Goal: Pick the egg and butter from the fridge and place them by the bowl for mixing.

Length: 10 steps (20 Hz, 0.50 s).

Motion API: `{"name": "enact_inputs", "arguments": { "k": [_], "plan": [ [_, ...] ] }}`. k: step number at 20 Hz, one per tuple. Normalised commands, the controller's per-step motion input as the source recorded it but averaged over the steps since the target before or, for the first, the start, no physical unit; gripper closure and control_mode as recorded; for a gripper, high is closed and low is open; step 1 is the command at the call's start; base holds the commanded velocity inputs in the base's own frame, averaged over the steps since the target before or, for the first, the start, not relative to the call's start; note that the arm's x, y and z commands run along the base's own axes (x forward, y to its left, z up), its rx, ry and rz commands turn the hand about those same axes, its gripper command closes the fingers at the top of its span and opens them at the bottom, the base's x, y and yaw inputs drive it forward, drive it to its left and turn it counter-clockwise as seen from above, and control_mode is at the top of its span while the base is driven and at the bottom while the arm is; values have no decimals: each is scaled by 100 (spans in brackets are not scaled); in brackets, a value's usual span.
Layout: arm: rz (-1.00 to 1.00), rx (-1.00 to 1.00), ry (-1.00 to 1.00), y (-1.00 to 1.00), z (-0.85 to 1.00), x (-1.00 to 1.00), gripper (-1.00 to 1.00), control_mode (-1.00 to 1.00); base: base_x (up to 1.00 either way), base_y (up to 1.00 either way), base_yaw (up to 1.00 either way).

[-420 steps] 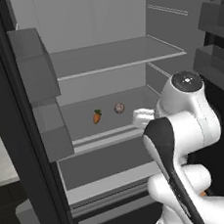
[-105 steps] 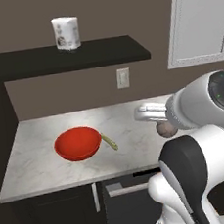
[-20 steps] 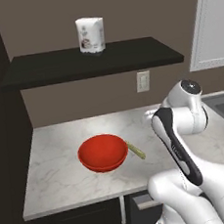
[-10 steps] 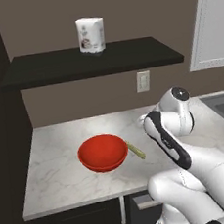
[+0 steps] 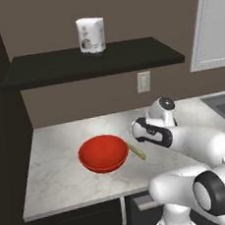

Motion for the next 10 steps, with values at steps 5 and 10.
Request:
{"name": "enact_inputs", "arguments": {
  "k": [5,10],
  "plan": [
    [1,0,2,30,-21,60,100,-100,0,0,0],
    [0,0,4,42,-19,52,100,-100,0,0,0]
  ]
}}
